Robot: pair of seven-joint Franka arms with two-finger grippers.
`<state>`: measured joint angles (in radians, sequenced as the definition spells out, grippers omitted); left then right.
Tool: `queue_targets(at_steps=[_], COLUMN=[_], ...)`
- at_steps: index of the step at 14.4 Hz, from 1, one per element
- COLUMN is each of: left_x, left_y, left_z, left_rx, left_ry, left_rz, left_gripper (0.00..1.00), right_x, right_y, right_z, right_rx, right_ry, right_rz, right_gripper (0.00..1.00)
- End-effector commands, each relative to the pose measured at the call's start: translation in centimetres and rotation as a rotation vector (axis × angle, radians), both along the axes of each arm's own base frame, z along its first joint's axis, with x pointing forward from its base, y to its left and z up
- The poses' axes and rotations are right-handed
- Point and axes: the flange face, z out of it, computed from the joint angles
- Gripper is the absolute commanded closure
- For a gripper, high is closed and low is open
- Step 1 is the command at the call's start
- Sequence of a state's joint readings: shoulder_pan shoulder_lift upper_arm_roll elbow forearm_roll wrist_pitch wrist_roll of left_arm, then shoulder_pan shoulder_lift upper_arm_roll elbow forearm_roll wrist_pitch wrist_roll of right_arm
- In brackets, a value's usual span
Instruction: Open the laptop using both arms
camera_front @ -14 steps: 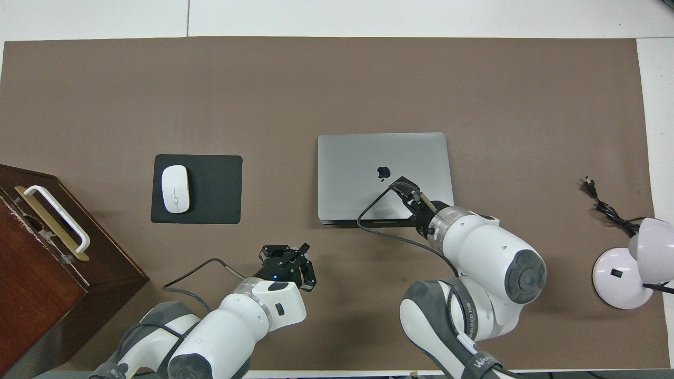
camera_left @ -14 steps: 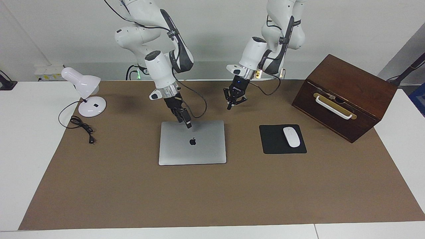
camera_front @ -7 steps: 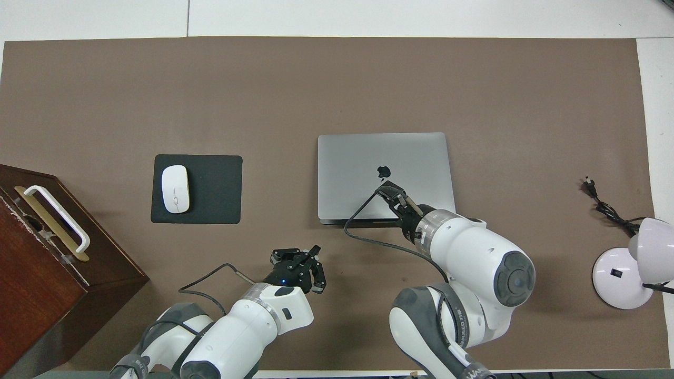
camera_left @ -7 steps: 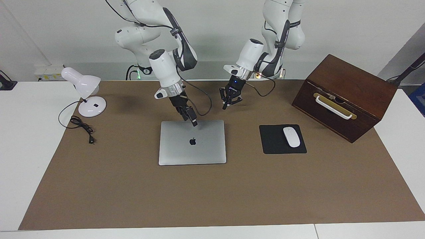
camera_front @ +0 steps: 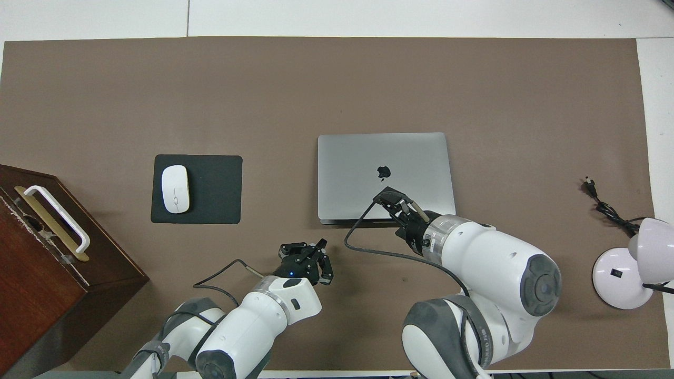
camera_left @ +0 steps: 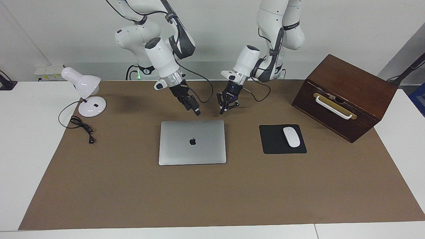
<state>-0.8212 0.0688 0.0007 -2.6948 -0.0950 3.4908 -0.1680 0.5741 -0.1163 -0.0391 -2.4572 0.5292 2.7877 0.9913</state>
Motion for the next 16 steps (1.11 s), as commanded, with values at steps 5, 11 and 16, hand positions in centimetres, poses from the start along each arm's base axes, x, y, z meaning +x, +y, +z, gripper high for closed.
queue_targets(at_steps=[5, 11, 16], left_x=[1.7, 3.5, 4.5], left_y=[-1.8, -2.6, -3.1], left_z=[-1.4, -1.9, -2.8], left_rx=[-0.004, -0.004, 0.011], left_ry=[0.002, -0.009, -0.015], left_rz=[0.014, 0.022, 0.013], left_gripper=[1.00, 1.00, 1.00], right_x=[0.0, -0.6, -0.8], right_y=[-3.2, -3.5, -3.7], right_z=[-1.3, -2.1, -3.4], right_rx=[-0.026, -0.035, -0.051], right_ry=[0.008, 0.022, 0.042], right_rz=[0.004, 0.009, 0.015], right_gripper=[0.00, 0.00, 0.00])
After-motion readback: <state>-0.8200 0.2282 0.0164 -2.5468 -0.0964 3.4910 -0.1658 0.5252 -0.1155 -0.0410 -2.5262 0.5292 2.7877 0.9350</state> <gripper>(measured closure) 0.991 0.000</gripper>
